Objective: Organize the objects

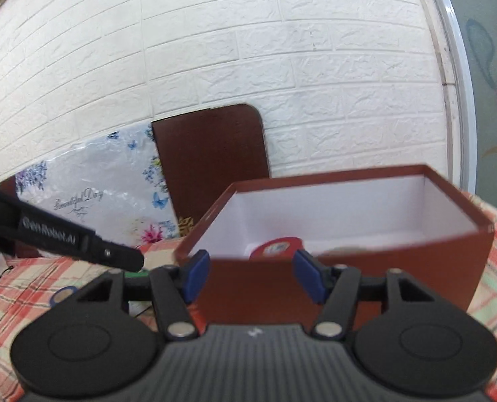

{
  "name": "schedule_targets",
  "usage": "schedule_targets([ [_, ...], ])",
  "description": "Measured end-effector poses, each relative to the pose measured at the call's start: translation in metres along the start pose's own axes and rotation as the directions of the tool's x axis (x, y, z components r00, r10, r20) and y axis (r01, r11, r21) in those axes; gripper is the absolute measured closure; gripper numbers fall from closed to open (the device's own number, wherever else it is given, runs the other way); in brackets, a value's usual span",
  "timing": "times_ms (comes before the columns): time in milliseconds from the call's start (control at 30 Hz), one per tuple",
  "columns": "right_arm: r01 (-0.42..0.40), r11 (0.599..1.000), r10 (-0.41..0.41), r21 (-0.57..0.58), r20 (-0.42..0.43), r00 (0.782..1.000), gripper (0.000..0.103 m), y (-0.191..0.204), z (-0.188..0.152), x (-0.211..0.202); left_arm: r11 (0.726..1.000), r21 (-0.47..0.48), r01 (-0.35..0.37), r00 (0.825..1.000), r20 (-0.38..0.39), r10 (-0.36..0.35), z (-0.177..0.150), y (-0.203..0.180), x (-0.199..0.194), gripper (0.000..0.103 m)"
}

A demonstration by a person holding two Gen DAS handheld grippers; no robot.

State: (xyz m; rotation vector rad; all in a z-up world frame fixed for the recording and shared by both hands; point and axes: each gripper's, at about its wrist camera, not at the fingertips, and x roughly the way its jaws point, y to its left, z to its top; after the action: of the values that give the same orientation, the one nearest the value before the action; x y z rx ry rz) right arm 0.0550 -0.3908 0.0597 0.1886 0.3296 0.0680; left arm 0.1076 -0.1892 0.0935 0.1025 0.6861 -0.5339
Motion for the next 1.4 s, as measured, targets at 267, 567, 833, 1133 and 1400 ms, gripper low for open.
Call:
schedule_targets([
  [267, -0.049, 0.999, 0.049, 0.009, -0.177, 0.983, 0.046, 0.036, -0.039, 0.005, 0.992, -0.028, -0.126, 0.989, -0.086, 0.123, -0.051, 0.025, -0.007, 0.088],
  [567, 0.007, 0.999, -0.002, 0.037, -0.129, 0.992, 0.038, 0.046, -0.019, -0.029, 0.987, -0.041, -0.154, 0.986, -0.074, 0.150, -0.072, 0.029, -0.022, 0.086],
  [833, -0.019, 1.000, 0.021, 0.014, -0.113, 0.993, 0.035, 0.055, 0.003, -0.032, 0.983, -0.065, -0.171, 0.984, -0.067, 0.167, -0.077, 0.046, -0.036, 0.078],
  [1133, -0.010, 0.959, 0.095, -0.282, 0.288, 0.953, 0.036, 0.075, 0.272, -0.108, 0.968, -0.056, -0.243, 0.955, 0.158, 0.249, -0.047, 0.074, -0.142, 0.077],
  [1400, -0.169, 0.936, 0.253, -0.308, 0.256, 0.933, 0.031, 0.085, 0.236, -0.099, 0.921, -0.247, -0.302, 0.947, 0.033, 0.319, -0.088, 0.122, -0.140, 0.075],
])
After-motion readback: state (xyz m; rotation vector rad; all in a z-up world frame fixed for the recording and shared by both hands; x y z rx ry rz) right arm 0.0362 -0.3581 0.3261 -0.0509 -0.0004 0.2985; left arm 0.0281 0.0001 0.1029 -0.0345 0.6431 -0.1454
